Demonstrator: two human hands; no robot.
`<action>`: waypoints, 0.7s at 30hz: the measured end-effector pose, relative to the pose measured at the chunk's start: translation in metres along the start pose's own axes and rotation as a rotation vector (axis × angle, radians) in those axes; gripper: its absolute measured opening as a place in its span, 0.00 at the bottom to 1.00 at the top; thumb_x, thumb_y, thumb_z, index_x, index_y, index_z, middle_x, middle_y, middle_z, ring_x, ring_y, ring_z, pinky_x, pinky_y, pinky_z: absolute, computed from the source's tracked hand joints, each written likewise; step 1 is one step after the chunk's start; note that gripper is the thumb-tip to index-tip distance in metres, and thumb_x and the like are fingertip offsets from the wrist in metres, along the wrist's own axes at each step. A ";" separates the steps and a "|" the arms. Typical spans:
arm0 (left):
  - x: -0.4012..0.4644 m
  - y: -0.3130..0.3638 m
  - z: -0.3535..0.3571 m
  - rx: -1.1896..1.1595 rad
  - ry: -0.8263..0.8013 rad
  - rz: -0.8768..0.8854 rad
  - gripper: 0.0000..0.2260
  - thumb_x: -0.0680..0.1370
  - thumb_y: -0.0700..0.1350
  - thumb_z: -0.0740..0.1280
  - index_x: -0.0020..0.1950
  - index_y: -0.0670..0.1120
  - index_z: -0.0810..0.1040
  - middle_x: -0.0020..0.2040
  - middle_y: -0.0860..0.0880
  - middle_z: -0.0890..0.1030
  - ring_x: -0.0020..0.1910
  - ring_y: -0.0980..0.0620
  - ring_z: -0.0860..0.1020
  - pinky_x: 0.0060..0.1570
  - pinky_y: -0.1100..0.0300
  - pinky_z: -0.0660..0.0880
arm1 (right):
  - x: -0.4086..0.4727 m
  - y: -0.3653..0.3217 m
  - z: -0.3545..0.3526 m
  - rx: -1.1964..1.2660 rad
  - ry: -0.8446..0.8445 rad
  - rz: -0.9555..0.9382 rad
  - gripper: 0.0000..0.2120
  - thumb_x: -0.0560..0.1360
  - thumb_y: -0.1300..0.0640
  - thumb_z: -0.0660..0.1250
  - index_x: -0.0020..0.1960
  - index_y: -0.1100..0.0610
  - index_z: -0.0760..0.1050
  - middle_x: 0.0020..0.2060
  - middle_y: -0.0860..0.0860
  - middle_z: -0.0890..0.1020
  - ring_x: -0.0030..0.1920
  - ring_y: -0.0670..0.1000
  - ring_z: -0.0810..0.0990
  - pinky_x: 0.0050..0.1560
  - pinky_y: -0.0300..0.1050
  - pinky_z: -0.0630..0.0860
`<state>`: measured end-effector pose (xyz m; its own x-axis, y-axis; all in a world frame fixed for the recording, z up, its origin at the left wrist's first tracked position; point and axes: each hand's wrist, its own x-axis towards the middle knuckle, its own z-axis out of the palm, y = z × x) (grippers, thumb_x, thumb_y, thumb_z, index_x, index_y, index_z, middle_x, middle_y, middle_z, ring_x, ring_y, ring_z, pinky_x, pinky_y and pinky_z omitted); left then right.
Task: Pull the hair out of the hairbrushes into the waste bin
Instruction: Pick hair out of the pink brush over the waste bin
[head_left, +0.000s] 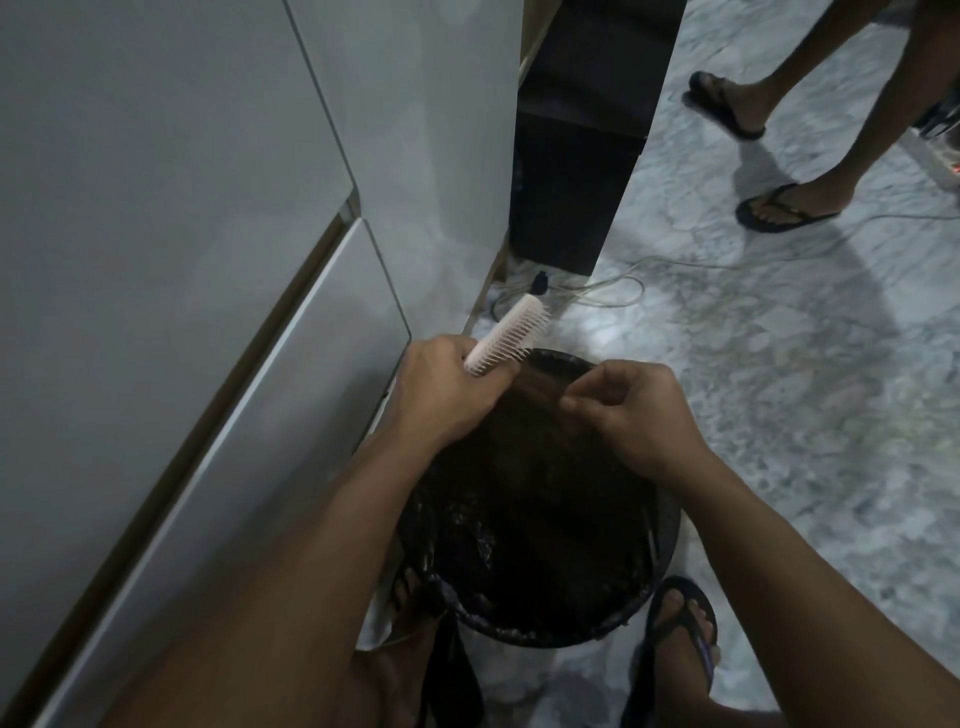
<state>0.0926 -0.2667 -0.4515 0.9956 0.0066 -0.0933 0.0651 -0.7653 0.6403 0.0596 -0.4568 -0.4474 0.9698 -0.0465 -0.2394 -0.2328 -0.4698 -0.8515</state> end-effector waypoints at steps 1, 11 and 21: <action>0.001 -0.001 -0.001 0.003 0.026 -0.006 0.14 0.73 0.57 0.72 0.45 0.46 0.85 0.33 0.51 0.77 0.34 0.52 0.77 0.24 0.68 0.61 | -0.001 -0.002 -0.002 -0.005 -0.050 0.014 0.02 0.70 0.64 0.74 0.42 0.62 0.82 0.32 0.51 0.85 0.32 0.44 0.84 0.35 0.34 0.78; -0.006 0.006 0.001 -0.087 0.011 0.130 0.12 0.72 0.54 0.74 0.45 0.46 0.85 0.30 0.56 0.75 0.29 0.59 0.75 0.24 0.73 0.65 | -0.007 0.000 -0.011 -0.142 -0.413 0.126 0.21 0.67 0.58 0.77 0.58 0.56 0.78 0.52 0.49 0.84 0.52 0.47 0.82 0.51 0.42 0.79; -0.005 0.008 0.000 -0.114 0.045 0.225 0.12 0.72 0.55 0.74 0.49 0.47 0.85 0.38 0.51 0.77 0.35 0.55 0.75 0.31 0.68 0.65 | -0.004 0.009 0.008 0.406 -0.525 0.194 0.07 0.78 0.64 0.63 0.51 0.61 0.79 0.34 0.51 0.79 0.41 0.49 0.79 0.46 0.42 0.75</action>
<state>0.0885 -0.2730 -0.4462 0.9877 -0.1253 0.0935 -0.1539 -0.6733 0.7232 0.0527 -0.4534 -0.4576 0.7678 0.3849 -0.5121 -0.5070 -0.1237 -0.8530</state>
